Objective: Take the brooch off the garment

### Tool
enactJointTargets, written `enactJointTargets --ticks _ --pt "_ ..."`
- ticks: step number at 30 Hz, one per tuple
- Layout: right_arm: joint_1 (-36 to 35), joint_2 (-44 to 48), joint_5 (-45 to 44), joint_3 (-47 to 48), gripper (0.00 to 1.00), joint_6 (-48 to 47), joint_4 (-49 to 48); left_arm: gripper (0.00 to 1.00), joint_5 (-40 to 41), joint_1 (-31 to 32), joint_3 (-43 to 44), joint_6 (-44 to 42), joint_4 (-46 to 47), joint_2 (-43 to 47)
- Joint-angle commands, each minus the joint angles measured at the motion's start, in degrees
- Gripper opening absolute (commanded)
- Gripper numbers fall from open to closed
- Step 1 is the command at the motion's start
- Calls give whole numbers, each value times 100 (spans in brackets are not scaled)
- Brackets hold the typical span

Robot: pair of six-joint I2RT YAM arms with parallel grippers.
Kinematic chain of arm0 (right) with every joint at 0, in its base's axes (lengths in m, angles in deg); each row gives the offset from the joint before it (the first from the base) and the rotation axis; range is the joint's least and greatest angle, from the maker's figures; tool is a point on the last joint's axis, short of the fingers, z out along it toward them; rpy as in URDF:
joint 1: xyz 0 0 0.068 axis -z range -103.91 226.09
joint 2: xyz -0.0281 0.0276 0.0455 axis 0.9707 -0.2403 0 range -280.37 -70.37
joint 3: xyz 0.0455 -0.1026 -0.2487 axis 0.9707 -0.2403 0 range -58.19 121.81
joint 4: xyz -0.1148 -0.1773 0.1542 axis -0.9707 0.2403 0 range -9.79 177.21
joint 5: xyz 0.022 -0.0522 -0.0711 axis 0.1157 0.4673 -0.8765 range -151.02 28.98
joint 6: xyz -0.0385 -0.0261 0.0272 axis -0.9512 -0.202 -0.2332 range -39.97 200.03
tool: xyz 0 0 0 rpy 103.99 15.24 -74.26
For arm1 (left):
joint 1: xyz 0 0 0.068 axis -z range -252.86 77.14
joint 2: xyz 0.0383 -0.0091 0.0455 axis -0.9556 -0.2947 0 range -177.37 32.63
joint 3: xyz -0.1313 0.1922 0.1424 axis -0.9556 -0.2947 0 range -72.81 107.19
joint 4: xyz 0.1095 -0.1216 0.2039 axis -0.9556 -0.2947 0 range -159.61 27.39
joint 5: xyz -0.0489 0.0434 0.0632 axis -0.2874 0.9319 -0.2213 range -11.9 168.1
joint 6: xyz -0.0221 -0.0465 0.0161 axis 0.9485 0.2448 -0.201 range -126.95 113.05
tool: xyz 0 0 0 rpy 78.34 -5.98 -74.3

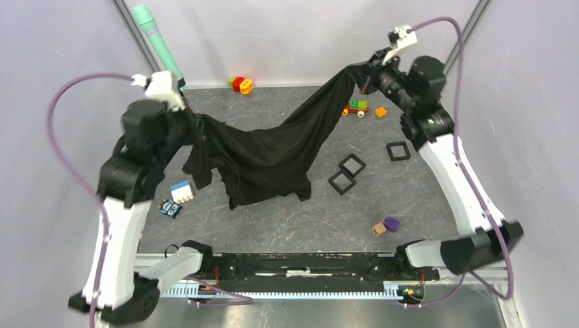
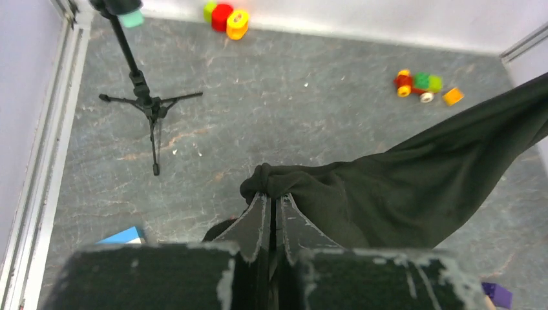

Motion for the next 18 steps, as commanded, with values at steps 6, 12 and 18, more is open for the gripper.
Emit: enactJointTargets --ticks 6,12,18 --pt "135 -2293 4 3597 0 576 -217 2 125 -466 4300 -661 -372 -2874" --pt "453 -1758 545 2368 0 1097 -1068 2 -935 -469 3413 -476 227 -2359" --pt "164 -708 418 -1411 0 861 -1917 2 -2318 -401 -779 304 1530 -527"
